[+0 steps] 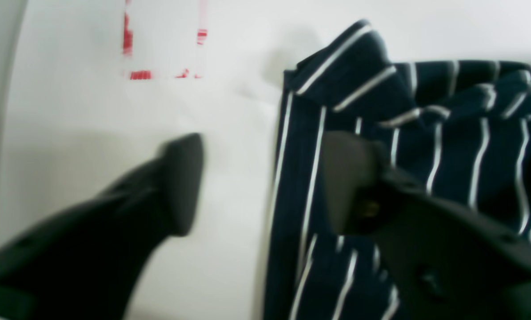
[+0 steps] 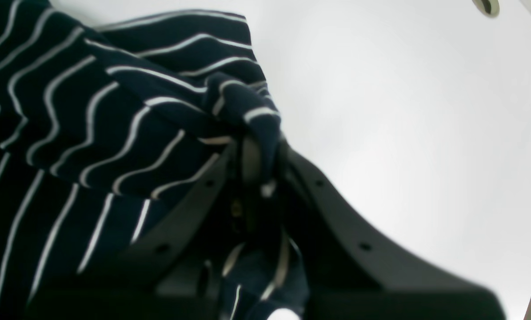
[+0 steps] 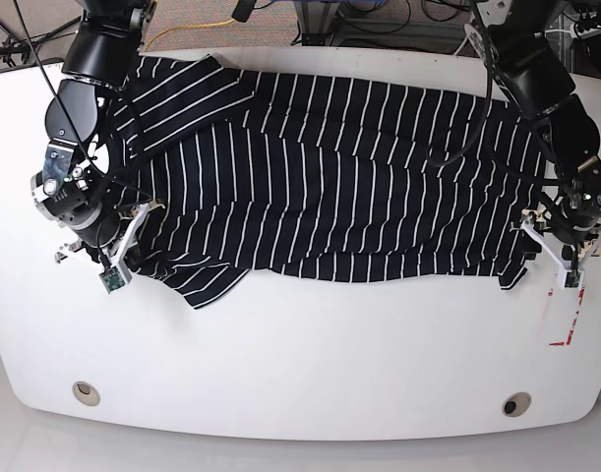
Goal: Fold the T-shirt properly
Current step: 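Grasp the hem edge with both grippers and lift it, then fold the held hem over toward the collar with both grippers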
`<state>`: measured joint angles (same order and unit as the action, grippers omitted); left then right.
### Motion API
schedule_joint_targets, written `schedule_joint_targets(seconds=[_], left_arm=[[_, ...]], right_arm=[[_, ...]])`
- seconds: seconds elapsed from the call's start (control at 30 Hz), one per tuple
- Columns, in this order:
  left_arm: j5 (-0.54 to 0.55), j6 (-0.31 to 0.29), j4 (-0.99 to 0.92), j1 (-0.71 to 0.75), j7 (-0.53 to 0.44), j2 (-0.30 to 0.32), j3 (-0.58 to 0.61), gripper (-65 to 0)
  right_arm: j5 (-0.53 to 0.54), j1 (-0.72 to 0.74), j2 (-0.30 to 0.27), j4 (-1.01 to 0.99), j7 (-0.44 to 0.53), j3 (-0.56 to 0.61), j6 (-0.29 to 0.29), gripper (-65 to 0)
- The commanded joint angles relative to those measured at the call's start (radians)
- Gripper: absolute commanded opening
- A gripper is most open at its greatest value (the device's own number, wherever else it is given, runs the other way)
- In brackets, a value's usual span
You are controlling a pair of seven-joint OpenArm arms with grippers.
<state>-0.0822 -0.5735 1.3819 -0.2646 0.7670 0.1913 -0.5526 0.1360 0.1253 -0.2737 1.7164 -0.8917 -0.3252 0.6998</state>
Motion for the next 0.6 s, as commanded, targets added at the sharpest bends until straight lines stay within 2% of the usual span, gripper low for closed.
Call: schedule_joint_targets(seconds=[0.0,0.1,0.2,0.43,0.57], left_arm=[[0.023,-0.003,-0.051,-0.063,-0.037,0.014,-0.004,-22.2],[0.026,-0.009,-0.124,-0.103,-0.037,0.023,0.007,-23.1],[0.026,-0.009,-0.171,-0.137,-0.037,0.03,0.052,-22.9],[0.022,-0.009,-0.252,-0.181,-0.04,0.032,0.095,-22.8],[0.02,-0.006,-0.332,-0.216,-0.097,0.05,0.096,-20.8]], right_arm=[[0.014,0.026,-0.014,0.017,0.026,-0.004,-0.002,-65.0],[0.014,0.027,-0.014,0.015,0.026,-0.004,-0.002,-65.0],[0.014,0.029,0.018,0.02,0.026,-0.004,-0.002,-65.0],[0.014,0.026,0.027,0.021,0.026,-0.004,-0.002,-65.0],[0.014,0.03,0.044,0.023,0.026,-0.004,-0.002,-65.0]])
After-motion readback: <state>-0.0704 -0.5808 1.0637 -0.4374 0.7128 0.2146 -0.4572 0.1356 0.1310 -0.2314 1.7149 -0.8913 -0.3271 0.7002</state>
